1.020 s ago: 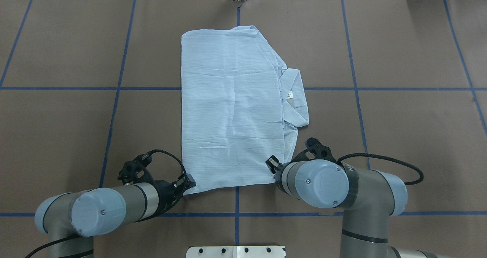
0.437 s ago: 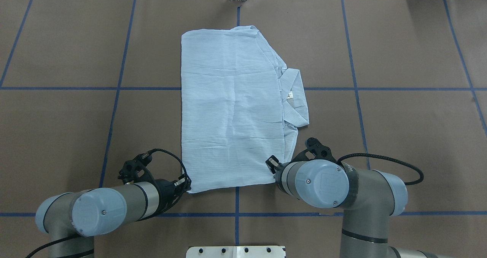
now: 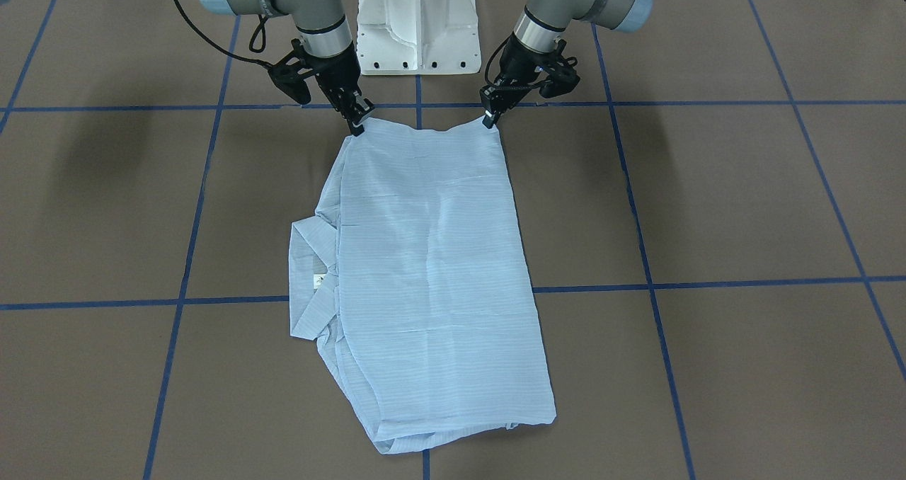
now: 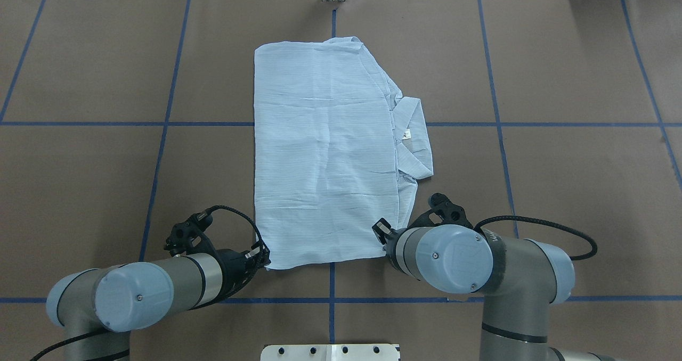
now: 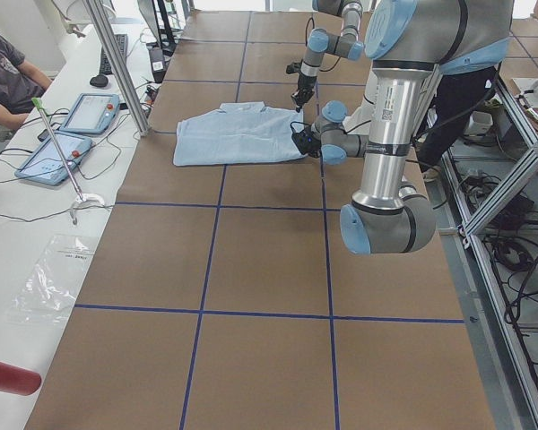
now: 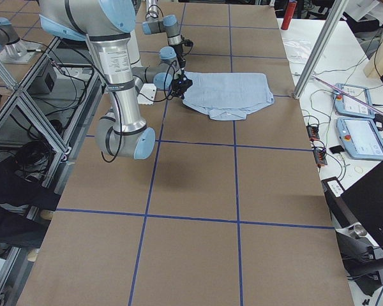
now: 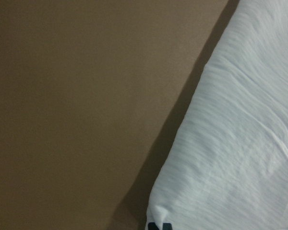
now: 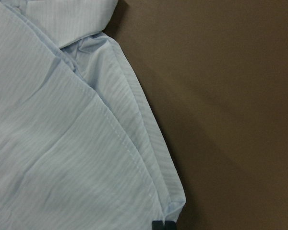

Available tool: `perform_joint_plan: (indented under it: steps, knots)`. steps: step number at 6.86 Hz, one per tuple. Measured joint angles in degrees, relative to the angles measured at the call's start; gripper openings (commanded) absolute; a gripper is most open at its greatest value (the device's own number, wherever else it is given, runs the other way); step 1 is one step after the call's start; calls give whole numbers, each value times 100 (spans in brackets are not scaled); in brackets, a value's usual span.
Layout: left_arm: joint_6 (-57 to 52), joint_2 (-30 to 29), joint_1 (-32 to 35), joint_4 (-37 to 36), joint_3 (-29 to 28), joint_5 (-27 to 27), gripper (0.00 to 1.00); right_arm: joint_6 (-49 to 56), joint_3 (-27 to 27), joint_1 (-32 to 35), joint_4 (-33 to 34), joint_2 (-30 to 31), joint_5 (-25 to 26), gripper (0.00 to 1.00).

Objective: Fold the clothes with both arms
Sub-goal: 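Lift the near edge with both grippers and fold it toward the far edge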

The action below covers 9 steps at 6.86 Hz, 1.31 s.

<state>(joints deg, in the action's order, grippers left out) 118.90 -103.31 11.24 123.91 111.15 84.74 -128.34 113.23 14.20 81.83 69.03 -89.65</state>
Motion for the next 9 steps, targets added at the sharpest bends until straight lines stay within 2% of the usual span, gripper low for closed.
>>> perform_joint_plan:
  steps: [3, 5, 7, 9]
  knots:
    - [121, -10, 103, -284, 846, 48, 0, -5, 871, 67, 0, 383, -2, 0]
    - [-329, -196, 816, -342, 879, 380, 0, 49, 837, 647, -2, 185, -72, 0]
    - [-947, -754, 1675, -347, 129, 770, 0, 255, -29, 1512, -39, -529, -626, 0]
    - [-1544, -1389, 2349, -290, -960, 958, 0, 687, -1109, 2096, -75, -1218, -999, 0]
